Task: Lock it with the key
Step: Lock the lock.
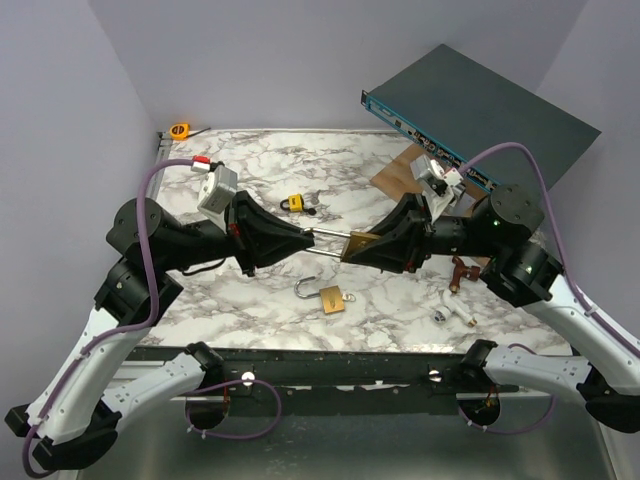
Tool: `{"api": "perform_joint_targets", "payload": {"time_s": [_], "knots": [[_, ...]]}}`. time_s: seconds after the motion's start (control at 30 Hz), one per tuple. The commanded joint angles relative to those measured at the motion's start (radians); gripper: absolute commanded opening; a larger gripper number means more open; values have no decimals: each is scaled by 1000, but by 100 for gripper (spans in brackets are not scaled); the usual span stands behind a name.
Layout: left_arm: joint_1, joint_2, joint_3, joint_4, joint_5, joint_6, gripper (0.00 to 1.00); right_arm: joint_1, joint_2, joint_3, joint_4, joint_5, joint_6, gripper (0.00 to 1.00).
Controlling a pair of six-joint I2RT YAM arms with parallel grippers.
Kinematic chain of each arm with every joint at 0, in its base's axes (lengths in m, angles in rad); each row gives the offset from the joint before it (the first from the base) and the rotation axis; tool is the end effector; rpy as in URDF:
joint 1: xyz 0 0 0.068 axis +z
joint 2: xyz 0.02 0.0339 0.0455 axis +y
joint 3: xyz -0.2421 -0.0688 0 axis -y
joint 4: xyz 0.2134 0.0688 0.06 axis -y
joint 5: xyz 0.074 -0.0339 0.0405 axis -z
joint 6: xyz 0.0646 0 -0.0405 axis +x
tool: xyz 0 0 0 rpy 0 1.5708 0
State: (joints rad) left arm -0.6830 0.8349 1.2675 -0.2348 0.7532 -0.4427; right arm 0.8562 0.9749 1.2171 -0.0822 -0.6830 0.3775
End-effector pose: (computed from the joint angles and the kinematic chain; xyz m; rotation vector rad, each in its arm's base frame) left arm 0.0845 -0.1257 0.4607 0.8599 1.3421 -1.4149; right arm 0.0999 0.1774 0.4431 -0.9664 1.3123 1.4577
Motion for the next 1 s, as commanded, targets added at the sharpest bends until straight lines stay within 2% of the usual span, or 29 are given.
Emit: {"api": "perform_joint_targets", "payload": {"time_s": [0.0,0.67,0.97], "knots": [[-68,40,-77,-242,119,66,0,14,75,108,184,139,-7,1],[-159,71,-95,-222,161,59,0,14,122,115,206,54,22,1],[-175,90,-95,-255,124,65,0,14,137,127,209,46,28,1]]}}
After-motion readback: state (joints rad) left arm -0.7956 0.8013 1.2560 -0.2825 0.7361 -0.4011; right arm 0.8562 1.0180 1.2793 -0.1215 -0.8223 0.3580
